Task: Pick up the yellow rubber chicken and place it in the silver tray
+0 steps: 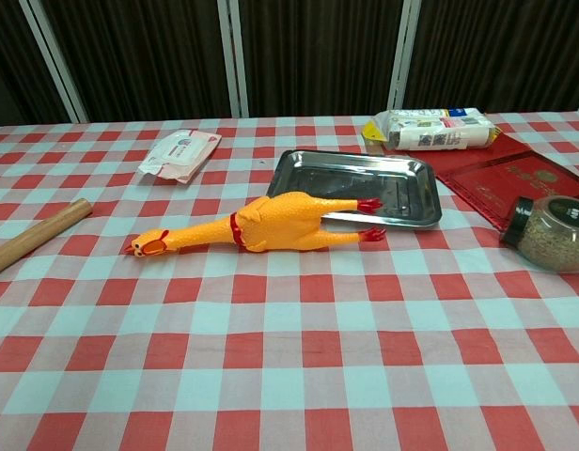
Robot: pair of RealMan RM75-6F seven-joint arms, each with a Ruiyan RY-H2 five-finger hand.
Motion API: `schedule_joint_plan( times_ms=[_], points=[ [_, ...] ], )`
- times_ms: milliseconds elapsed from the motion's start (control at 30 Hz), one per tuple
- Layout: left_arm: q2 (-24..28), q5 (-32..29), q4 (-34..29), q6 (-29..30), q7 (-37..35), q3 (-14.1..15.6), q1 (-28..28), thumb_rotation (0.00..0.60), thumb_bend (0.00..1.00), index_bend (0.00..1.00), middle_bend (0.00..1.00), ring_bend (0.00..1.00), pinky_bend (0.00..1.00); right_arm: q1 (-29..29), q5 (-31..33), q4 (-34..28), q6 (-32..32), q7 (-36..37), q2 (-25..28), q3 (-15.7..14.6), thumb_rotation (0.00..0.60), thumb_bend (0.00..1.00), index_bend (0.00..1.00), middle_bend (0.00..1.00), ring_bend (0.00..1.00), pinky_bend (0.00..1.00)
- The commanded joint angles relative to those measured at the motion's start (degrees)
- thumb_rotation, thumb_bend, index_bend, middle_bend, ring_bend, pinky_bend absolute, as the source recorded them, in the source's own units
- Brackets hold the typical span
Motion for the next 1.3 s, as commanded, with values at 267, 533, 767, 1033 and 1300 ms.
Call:
schedule_joint_plan(
  times_ms=[267,533,767,1033,1300],
  points=[
    [-0.5,0.5,0.8,0.0,-0.8,0.0,0.0,0.6,0.07,0.1,0.05,0.0,0.01,0.2,0.1,-1.1,-1.0,-0.6,0.4,-0.4,0.6,0.38,0.0,0.1,0.04,0.06],
    [0.1,1.2,1.2,0.2,-2.5,-0.3,-0.3,0.6,0.07,0.1,0.06,0.0,0.01,-0.3,-0.6,-0.1,0.0,0.4,-0.2,-0.7,0.6,0.38,0.0,0.1,0.04,0.06],
    [0.4,1.5,1.2,-0.5,-3.4,-1.7,-1.8,0.6,0.09,0.13,0.11,0.05,0.01,-0.3,-0.8,0.0,0.2,0.5,-0.3,-0.7,0.6,0.38,0.0,0.1,0.04,0.06],
    [0.5,1.6,1.1,-6.8,-3.8,-3.9,-7.5,0.6,0.12,0.24,0.27,0.21,0.2,-0.1,-0.9,-0.4,0.2,0.0,-0.1,-0.5,0.6,0.38,0.0,0.1,0.04,0.06],
    [-2.9,0.4,2.7,-19.1,-2.6,-7.8,-18.4,0.6,0.11,0.26,0.3,0.25,0.26,-0.4,-1.4,-1.2,0.6,-0.6,0.2,-0.8,0.6,0.38,0.0,0.1,0.04,0.06]
  ],
)
